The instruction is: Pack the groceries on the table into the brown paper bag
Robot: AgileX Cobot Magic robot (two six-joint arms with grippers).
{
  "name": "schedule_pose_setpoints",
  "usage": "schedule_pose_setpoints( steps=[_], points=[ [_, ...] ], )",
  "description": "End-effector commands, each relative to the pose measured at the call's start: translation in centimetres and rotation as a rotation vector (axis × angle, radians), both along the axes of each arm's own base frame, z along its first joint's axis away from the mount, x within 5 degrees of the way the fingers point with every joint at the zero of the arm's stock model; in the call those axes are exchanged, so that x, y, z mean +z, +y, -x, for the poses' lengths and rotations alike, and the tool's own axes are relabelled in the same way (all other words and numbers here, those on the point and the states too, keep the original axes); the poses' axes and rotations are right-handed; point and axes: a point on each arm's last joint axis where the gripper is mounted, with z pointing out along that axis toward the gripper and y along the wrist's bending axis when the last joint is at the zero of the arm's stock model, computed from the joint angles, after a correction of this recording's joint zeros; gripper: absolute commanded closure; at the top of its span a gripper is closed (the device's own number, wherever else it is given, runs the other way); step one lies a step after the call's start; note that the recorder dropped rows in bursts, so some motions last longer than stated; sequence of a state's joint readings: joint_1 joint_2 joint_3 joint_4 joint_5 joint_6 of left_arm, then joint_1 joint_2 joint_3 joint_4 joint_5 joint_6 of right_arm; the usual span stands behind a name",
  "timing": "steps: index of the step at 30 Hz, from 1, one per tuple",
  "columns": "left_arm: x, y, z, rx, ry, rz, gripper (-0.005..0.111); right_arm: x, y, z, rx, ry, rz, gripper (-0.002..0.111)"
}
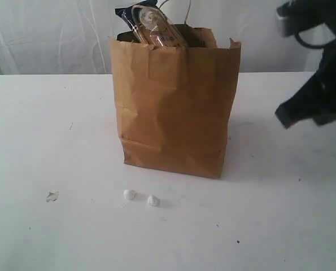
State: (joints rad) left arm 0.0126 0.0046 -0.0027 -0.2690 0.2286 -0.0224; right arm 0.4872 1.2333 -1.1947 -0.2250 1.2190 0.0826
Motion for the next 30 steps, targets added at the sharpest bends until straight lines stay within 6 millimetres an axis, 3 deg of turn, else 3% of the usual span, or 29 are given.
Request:
schedule_pose_setpoints(
  steps=[1,4,8,15,20,27,30],
  points=[
    [0.0,0.0,0.0,0.0,-0.005,0.007,0.107,-3.4,2.4,2.4,0.136,0.259,-0.233,0.108],
    [0.0,0.0,0.0,0.0,-0.005,0.007,0.107,-6.1,3.9,3.1,0.203,0.398,-0.318,0.108],
    [0.0,0.0,0.0,0.0,-0.005,0.007,0.107,-9.2,5.8,1.9,0.22,0.433,-0.289,0.108],
    [0.0,0.0,0.0,0.0,-0.005,0.007,0.107,-14.1,11.8,-0.4,0.347,0.521,-0.194,0.108],
    [0.0,0.0,0.0,0.0,-0.005,0.007,0.107,-15.5,14.7,-2.8,0.402,0.416,-0.181,0.108],
    [0.0,0.0,0.0,0.0,-0.005,0.007,0.107,-15.3,16.0,-4.5,0.449,0.324,-0.205,0.107],
    [0.0,0.0,0.0,0.0,-0.005,0.007,0.107,-15.3,16.1,-4.8,0.464,0.33,-0.181,0.097]
  ],
)
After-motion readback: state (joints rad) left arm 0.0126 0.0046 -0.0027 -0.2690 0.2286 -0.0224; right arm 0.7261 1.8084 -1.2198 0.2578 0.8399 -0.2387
